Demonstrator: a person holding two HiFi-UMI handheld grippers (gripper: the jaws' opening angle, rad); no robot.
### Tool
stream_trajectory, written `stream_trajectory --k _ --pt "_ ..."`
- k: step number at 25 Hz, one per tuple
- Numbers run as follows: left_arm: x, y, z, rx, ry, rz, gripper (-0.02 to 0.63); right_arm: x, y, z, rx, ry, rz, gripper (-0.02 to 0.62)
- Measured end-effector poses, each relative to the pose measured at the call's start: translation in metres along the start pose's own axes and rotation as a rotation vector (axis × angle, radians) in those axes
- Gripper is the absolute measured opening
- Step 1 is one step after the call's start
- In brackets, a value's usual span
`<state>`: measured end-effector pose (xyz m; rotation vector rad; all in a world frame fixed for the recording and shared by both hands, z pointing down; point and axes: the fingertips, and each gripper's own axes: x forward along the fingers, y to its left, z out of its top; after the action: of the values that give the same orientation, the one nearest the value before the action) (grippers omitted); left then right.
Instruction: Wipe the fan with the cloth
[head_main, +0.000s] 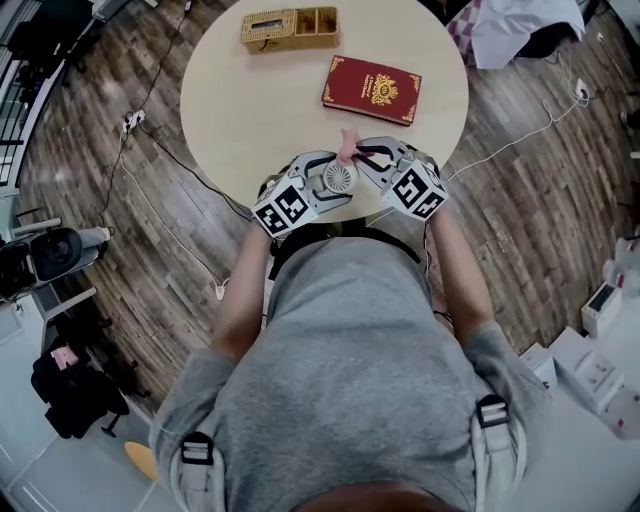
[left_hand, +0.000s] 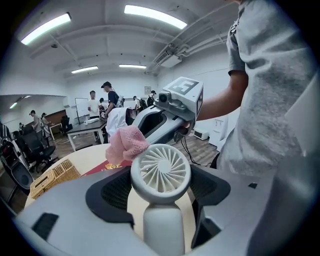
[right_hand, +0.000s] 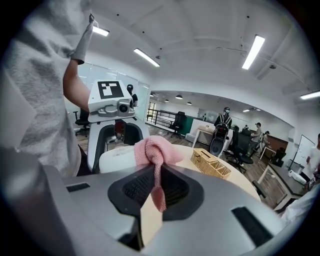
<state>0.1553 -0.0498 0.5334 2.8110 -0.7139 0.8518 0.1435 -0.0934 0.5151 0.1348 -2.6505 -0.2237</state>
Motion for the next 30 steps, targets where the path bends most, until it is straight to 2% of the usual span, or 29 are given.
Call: stream_trajectory --k 7,14,18,22,30 --pt "-0.003 0.011 -0.026 0.02 0.095 0.002 0.37 0.015 0.006 0.011 -0.024 0.001 0.04 0.043" --pt "-0.026 0.041 -0.049 -0.053 0.082 0.078 0.37 0.03 0.017 0.022 -0.004 -0.013 0.071 0.043" --pt "-0.048 0.053 -0.048 -0.061 0.046 0.097 0.37 0.041 0.027 0.023 0.013 0.0 0.089 0.044" --pt "-0.065 0.059 -0.054 -0.023 0.059 0.069 0.37 0.058 0.031 0.023 0.01 0.033 0.098 0.044" --pt "-0.08 0.059 -0.068 0.07 0.085 -0.062 0.37 0.091 0.021 0.03 -0.028 0.1 0.08 0.044"
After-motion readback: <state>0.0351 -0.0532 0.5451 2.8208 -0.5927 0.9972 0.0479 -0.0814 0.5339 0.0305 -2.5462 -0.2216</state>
